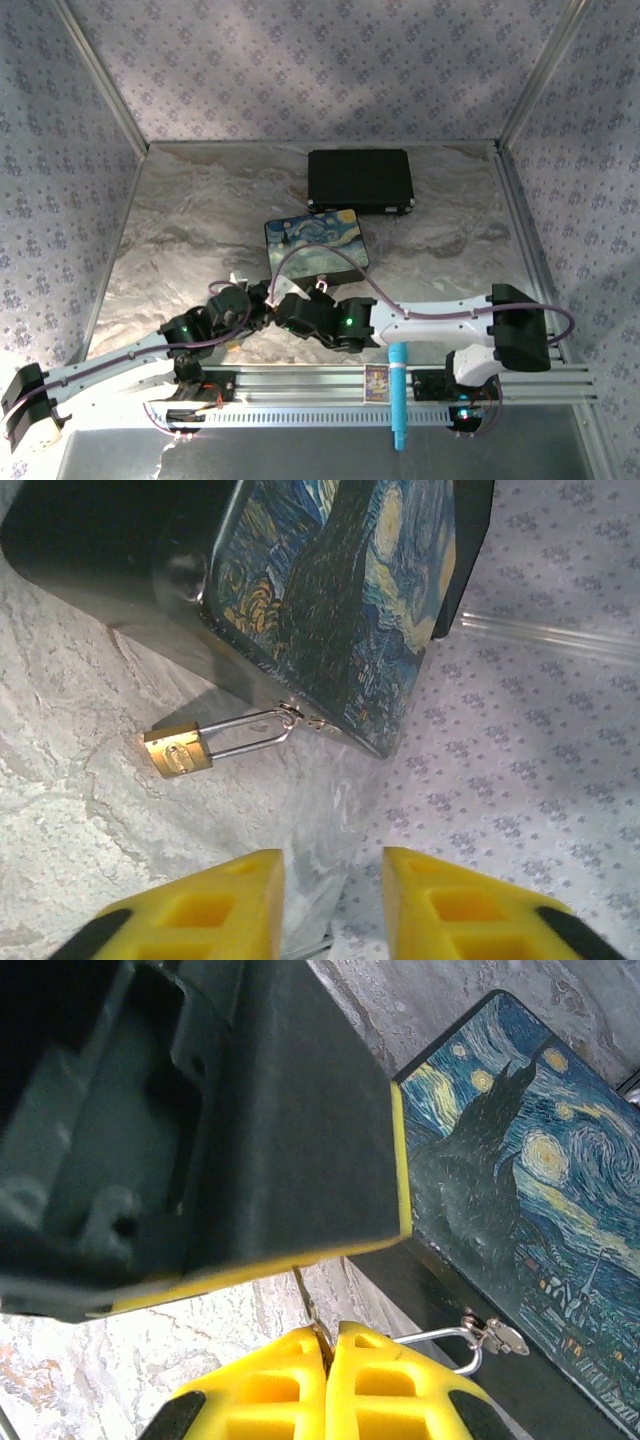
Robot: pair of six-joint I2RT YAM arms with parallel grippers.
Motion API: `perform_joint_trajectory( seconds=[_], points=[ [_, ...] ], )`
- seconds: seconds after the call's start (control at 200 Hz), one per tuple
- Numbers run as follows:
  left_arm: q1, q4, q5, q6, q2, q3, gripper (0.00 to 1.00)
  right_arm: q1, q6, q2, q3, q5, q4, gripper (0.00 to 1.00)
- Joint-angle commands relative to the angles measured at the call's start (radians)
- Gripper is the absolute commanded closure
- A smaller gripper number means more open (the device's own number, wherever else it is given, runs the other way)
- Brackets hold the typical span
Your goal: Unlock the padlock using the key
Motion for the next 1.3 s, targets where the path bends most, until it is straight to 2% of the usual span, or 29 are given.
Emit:
perform_joint_trajectory(
  seconds=[0.0,0.285,0.445,0.515,0.575,0.6,0.66,0.725,0.74,0.76,0.775,0.875,0.954,1.014,1.074,1.159,1.224,1.299],
  points=[
    [-0.002,-0.008,0.01,-0.022,0.003,0.038,0.75,0.017,-0.031,0.036,0.055,0.06,-0.045,1.0],
    [-0.002,-0.045,0.001,-0.031,-0.005,0.032,0.85,0.035,-0.062,0.08,0.08,0.112,-0.07,1.0],
    [-0.002,-0.044,0.004,-0.024,0.004,0.033,0.99,0.037,-0.058,0.079,0.072,0.11,-0.071,1.0],
    [-0.002,-0.044,0.01,-0.016,0.009,0.037,1.0,0.032,-0.042,0.073,0.069,0.096,-0.067,0.92],
    [-0.003,-0.036,0.01,0.01,0.012,0.041,1.0,0.025,-0.025,0.067,0.059,0.084,-0.058,0.84],
    [-0.002,-0.034,0.011,0.023,0.014,0.046,1.0,0.021,-0.012,0.061,0.056,0.078,-0.056,0.76],
    [-0.002,-0.03,0.006,0.058,0.014,0.053,1.0,0.006,0.033,0.033,0.04,0.054,-0.052,0.52],
    [-0.002,-0.01,0.0,0.108,0.017,0.059,1.0,-0.002,0.088,-0.027,0.004,0.034,-0.023,0.32],
    [-0.001,-0.005,-0.003,0.118,0.019,0.059,1.0,-0.006,0.098,-0.049,-0.008,0.022,-0.012,0.23],
    [-0.001,-0.001,-0.006,0.135,0.019,0.061,1.0,-0.01,0.114,-0.079,-0.025,0.003,0.006,0.05],
    [-0.001,0.003,-0.01,0.152,0.02,0.063,1.0,-0.014,0.133,-0.103,-0.037,-0.008,0.019,0.02],
    [0.008,-0.003,-0.033,0.241,0.02,0.078,1.0,-0.114,0.275,-0.26,-0.131,-0.197,0.122,0.01],
    [0.028,0.038,-0.032,0.336,0.012,0.075,1.0,-0.197,0.386,-0.353,-0.195,-0.282,0.173,0.01],
    [0.053,0.049,-0.014,0.38,0.006,0.075,1.0,-0.26,0.471,-0.399,-0.22,-0.312,0.148,0.01],
    [0.068,0.11,0.012,0.432,0.003,0.063,1.0,-0.319,0.534,-0.427,-0.241,-0.357,0.133,0.05],
    [0.074,0.196,0.039,0.534,0.003,0.049,1.0,-0.384,0.577,-0.435,-0.27,-0.425,0.125,0.05],
    [0.074,0.225,0.043,0.592,-0.002,0.045,1.0,-0.419,0.555,-0.43,-0.31,-0.539,0.202,0.05],
    [0.074,0.307,0.053,0.635,-0.014,0.019,1.0,-0.431,0.632,-0.437,-0.383,-0.588,0.354,0.03]
  ],
)
